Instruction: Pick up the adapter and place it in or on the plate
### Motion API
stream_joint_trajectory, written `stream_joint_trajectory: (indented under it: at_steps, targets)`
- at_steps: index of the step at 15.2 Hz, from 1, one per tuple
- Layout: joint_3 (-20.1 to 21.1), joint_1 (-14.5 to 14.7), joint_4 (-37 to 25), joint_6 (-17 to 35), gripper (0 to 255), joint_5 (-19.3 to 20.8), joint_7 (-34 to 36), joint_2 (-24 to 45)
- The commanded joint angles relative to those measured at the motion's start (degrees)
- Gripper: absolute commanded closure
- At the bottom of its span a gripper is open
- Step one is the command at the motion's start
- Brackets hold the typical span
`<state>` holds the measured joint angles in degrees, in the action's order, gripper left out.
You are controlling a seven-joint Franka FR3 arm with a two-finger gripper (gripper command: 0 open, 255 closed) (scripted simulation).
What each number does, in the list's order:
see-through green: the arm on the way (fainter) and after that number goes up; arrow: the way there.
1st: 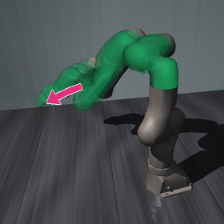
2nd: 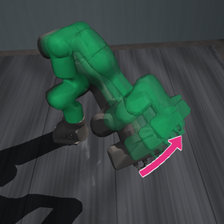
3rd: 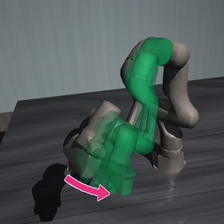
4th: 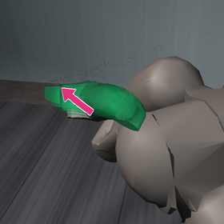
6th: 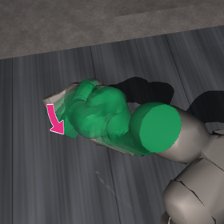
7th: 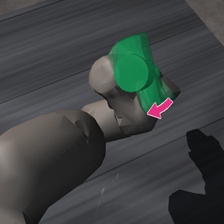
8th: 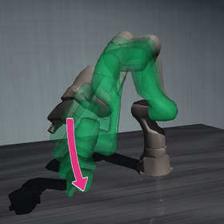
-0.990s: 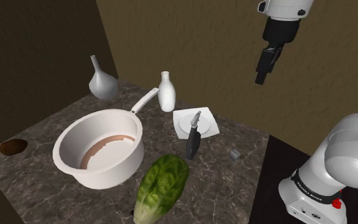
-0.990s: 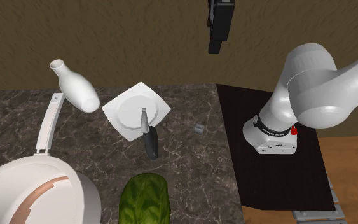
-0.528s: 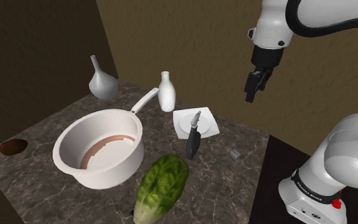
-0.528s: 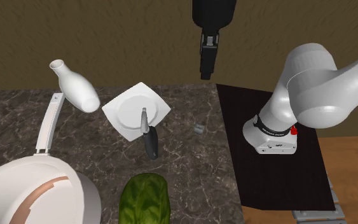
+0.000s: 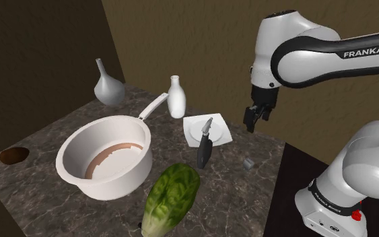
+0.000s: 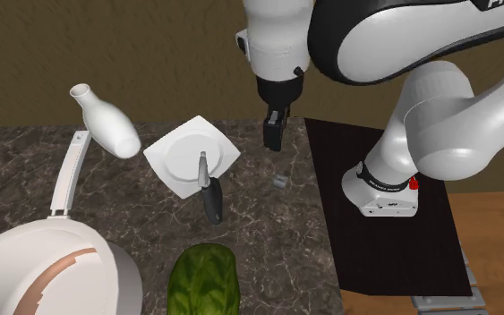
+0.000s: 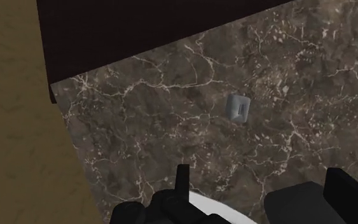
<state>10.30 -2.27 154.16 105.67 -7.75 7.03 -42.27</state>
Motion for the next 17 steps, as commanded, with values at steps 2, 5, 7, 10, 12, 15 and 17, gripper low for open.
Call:
stream_joint_trajectory:
  at_steps: [2, 5, 7, 10, 12, 15, 17]
  targets:
    - [2.02, -0.09, 3.88, 6.02, 0, -1.58, 3.16, 3.19]
    - [3.91, -0.35, 6.67, 12.30, 0, -2.96, 6.05, 7.83]
    - [5.17, -0.57, 8.14, 16.77, 0, -3.81, 7.99, 11.60]
    - [6.57, -0.91, 9.37, 22.05, 0, -4.61, 10.20, 16.49]
    - [6.86, -0.86, 10.24, 24.20, 0, -4.81, 10.21, 17.79]
    - [7.31, -0.83, 11.43, 27.54, 0, -5.08, 10.25, 19.96]
    - [7.69, -0.84, 12.34, 30.52, 0, -5.25, 10.31, 22.04]
